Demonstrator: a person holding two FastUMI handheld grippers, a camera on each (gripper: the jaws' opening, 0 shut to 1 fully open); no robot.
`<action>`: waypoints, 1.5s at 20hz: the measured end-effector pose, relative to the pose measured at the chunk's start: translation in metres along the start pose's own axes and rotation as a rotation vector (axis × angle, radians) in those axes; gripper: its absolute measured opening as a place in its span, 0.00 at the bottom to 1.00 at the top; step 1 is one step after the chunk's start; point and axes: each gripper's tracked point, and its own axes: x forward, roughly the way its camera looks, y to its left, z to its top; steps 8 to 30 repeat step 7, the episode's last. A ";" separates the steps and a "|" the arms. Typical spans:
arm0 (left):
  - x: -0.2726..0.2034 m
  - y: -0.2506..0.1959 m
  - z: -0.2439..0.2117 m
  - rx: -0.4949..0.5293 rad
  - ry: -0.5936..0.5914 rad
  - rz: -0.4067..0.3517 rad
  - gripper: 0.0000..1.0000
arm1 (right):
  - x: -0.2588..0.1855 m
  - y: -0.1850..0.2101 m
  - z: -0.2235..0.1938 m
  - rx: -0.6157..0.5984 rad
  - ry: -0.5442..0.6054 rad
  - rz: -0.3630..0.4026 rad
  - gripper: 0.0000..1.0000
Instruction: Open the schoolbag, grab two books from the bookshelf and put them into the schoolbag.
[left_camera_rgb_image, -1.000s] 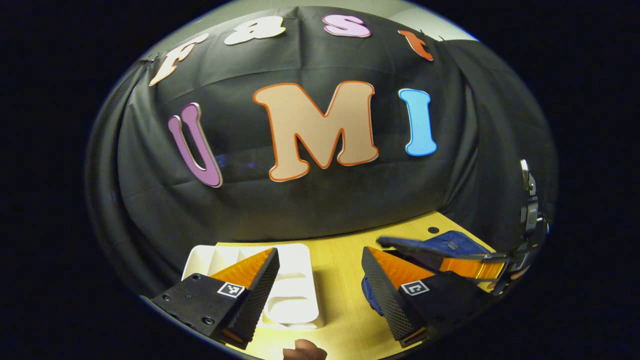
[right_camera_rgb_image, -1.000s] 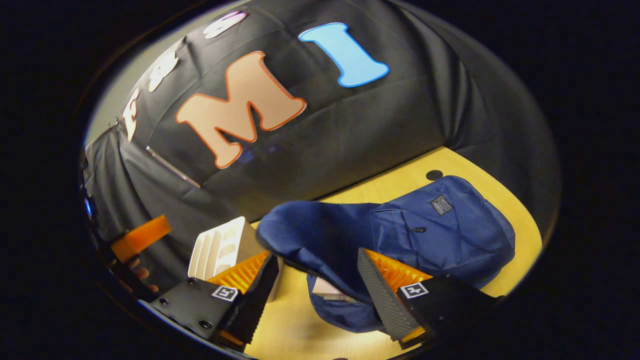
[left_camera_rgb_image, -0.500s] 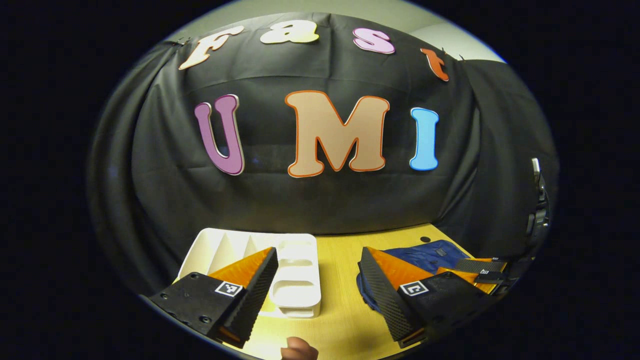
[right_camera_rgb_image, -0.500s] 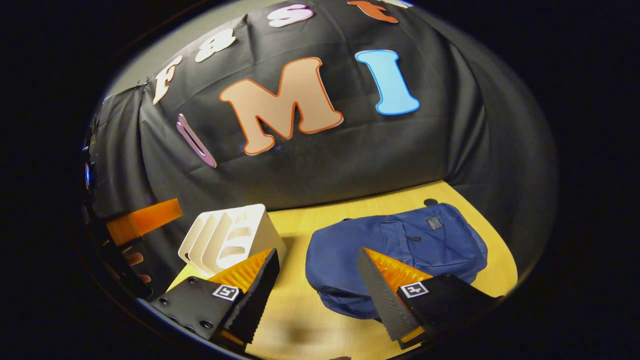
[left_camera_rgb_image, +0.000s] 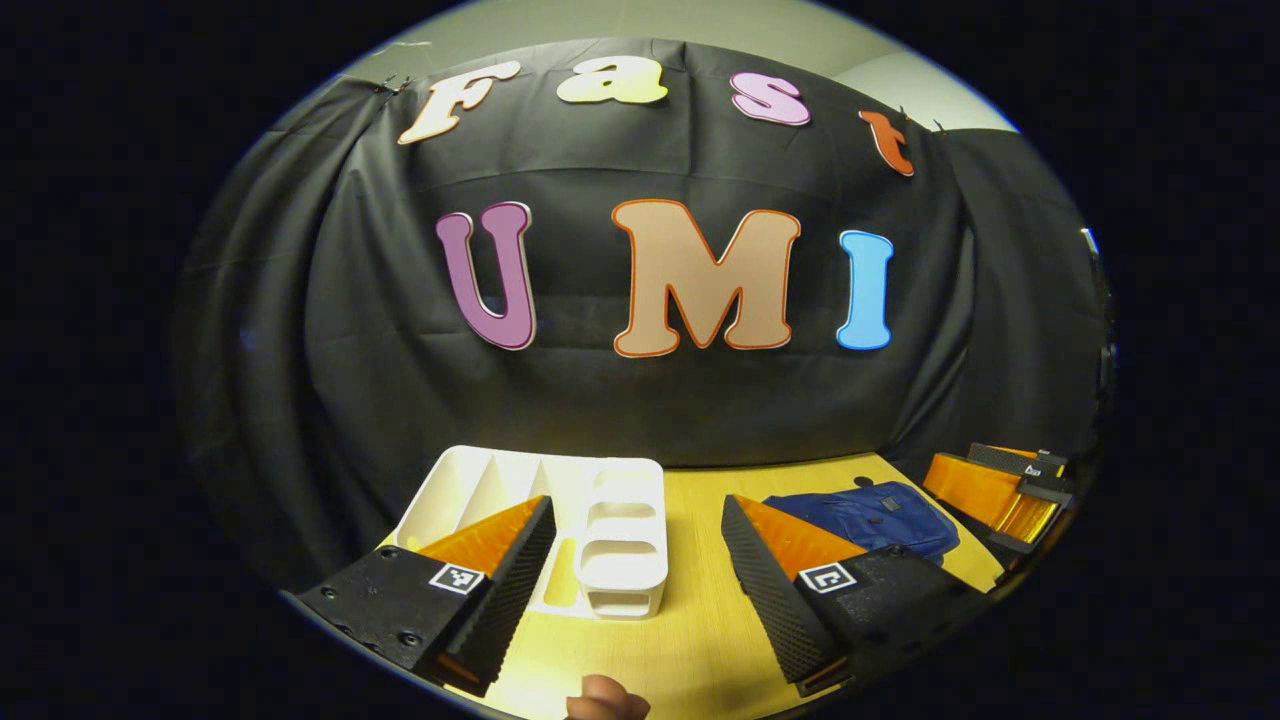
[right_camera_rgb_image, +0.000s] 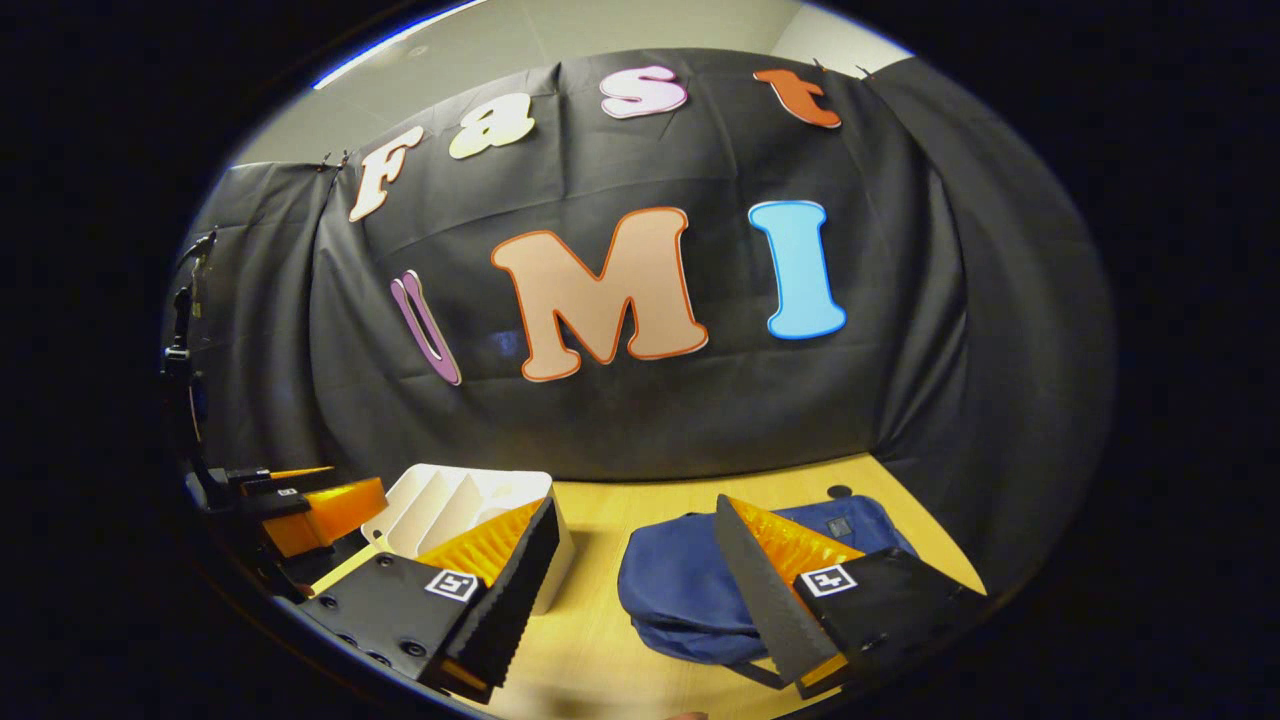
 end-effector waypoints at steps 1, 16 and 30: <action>-0.002 0.001 0.002 0.002 -0.007 0.002 0.98 | -0.001 0.002 0.003 0.000 -0.012 0.000 1.00; -0.003 0.008 0.005 0.013 -0.005 0.007 0.97 | -0.003 0.007 0.007 -0.035 -0.018 -0.004 1.00; -0.003 0.008 0.005 0.013 -0.005 0.007 0.97 | -0.003 0.007 0.007 -0.035 -0.018 -0.004 1.00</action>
